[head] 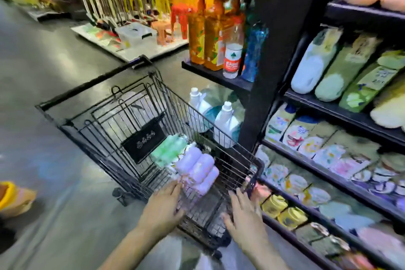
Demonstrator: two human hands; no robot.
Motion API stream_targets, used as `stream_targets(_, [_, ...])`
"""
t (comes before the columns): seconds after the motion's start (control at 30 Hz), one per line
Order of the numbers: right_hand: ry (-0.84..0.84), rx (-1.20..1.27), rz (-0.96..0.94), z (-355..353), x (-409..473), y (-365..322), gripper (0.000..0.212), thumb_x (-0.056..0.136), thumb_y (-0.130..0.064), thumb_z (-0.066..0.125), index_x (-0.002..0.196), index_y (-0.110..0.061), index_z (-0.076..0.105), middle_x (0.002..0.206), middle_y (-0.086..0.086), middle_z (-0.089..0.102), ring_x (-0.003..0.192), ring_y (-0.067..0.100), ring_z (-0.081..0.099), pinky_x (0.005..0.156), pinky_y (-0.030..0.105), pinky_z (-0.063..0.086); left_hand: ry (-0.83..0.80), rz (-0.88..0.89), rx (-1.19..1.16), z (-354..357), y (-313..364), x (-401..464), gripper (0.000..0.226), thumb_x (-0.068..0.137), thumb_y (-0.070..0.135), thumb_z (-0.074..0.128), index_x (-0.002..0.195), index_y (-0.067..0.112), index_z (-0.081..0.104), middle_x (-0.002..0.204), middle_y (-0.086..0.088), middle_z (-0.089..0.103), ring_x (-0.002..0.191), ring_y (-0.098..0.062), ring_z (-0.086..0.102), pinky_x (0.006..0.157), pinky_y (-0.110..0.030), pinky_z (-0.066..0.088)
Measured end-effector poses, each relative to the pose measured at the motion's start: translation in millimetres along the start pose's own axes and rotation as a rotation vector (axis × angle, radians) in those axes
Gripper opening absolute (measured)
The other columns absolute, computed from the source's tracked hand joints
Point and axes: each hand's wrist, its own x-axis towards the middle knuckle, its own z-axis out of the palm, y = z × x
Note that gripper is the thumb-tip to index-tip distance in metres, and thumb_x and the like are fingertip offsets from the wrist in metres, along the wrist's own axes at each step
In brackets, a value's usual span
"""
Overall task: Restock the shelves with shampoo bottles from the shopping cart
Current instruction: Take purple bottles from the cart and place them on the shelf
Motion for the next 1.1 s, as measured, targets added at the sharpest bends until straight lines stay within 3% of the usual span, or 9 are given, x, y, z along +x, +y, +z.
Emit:
stream_targets(0.07, [-0.086, 0.003, 0.01, 0, 0, -25, 0.069, 0.082, -0.053, 0.025, 0.13, -0.015, 0.056, 0.137, 0.011, 0.054, 0.122, 0.027, 0.056, 0.099, 0.056, 0.044, 0.023, -0.006, 0.028, -4, -21, -3, 0.09, 0.075, 0.066, 0.017, 0.138, 0.008, 0.046, 0.142, -0.011, 0.048, 0.13, -0.025, 0.047, 0.105, -0.038, 0.042])
stream_targets(0.1, [-0.102, 0.009, -0.007, 2, 2, -37, 0.068, 0.087, -0.052, 0.022, 0.143, -0.018, 0.04, 0.152, 0.009, 0.036, 0.138, 0.025, 0.039, 0.112, 0.054, 0.026, -0.01, -0.017, 0.023, -5, -31, -3, 0.088, 0.076, 0.064, 0.02, 0.141, 0.009, 0.042, 0.146, -0.011, 0.043, 0.134, -0.023, 0.042, 0.109, -0.037, 0.037])
stream_targets(0.13, [-0.125, 0.027, -0.027, 5, 7, -44, 0.064, 0.093, -0.05, 0.023, 0.15, -0.021, 0.024, 0.159, 0.005, 0.019, 0.146, 0.021, 0.021, 0.117, 0.049, 0.01, -0.065, -0.03, 0.015, -4, -40, 0, 0.084, 0.077, 0.06, 0.024, 0.145, 0.011, 0.035, 0.151, -0.009, 0.035, 0.139, -0.022, 0.034, 0.113, -0.035, 0.029])
stream_targets(0.2, [-0.183, 0.046, -0.008, 10, 20, -54, 0.061, 0.099, -0.046, 0.031, 0.152, -0.024, 0.011, 0.161, 0.001, 0.006, 0.148, 0.018, 0.009, 0.119, 0.044, 0.0, -0.118, -0.024, 0.036, -2, -59, 10, 0.077, 0.08, 0.052, 0.032, 0.147, 0.014, 0.028, 0.153, -0.007, 0.03, 0.142, -0.021, 0.026, 0.116, -0.033, 0.023])
stream_targets(0.47, [-0.317, 0.053, 0.001, 51, 101, -71, 0.058, 0.1, -0.039, 0.035, 0.151, -0.018, 0.016, 0.159, 0.008, 0.016, 0.146, 0.027, 0.018, 0.12, 0.046, 0.01, -0.27, 0.069, 0.206, -1, -102, 83, 0.061, 0.092, 0.043, 0.046, 0.142, 0.013, 0.028, 0.15, -0.006, 0.031, 0.139, -0.022, 0.028, 0.114, -0.04, 0.025])
stream_targets(0.7, [-0.477, 0.152, 0.21, 77, 172, -72, 0.062, 0.099, -0.047, 0.035, 0.148, -0.013, 0.019, 0.148, 0.011, 0.034, 0.133, 0.03, 0.039, 0.113, 0.047, 0.026, -0.472, 0.111, 0.221, 14, -138, 171, 0.057, 0.091, 0.041, 0.048, 0.137, 0.011, 0.034, 0.141, -0.009, 0.042, 0.129, -0.026, 0.04, 0.108, -0.039, 0.034])
stream_targets(0.87, [-0.502, 0.277, 0.286, 86, 218, -70, 0.054, 0.097, -0.048, 0.039, 0.141, -0.018, 0.029, 0.132, 0.009, 0.051, 0.111, 0.028, 0.055, 0.093, 0.038, 0.045, -0.609, 0.11, 0.205, 47, -153, 224, 0.059, 0.093, 0.042, 0.046, 0.141, 0.012, 0.03, 0.14, -0.009, 0.045, 0.128, -0.027, 0.044, 0.103, -0.043, 0.04])
stream_targets(0.97, [-0.46, 0.431, 0.367, 96, 246, -72, 0.053, 0.099, -0.044, 0.042, 0.141, -0.015, 0.03, 0.125, 0.009, 0.057, 0.11, 0.027, 0.057, 0.072, 0.026, 0.043, -0.667, 0.092, 0.119, 71, -165, 253, 0.06, 0.095, 0.036, 0.045, 0.145, 0.01, 0.024, 0.144, -0.01, 0.04, 0.131, -0.027, 0.041, 0.103, -0.039, 0.038])
stream_targets(1.1, [-0.418, 0.686, 0.595, 132, 289, -76, 0.076, 0.093, -0.047, 0.053, 0.149, -0.011, 0.015, 0.141, 0.015, 0.046, 0.123, 0.032, 0.052, 0.093, 0.033, 0.044, -0.732, -0.021, -0.146, 114, -183, 296, 0.063, 0.096, 0.037, 0.045, 0.146, 0.008, 0.02, 0.148, -0.011, 0.033, 0.133, -0.027, 0.038, 0.102, -0.032, 0.034])
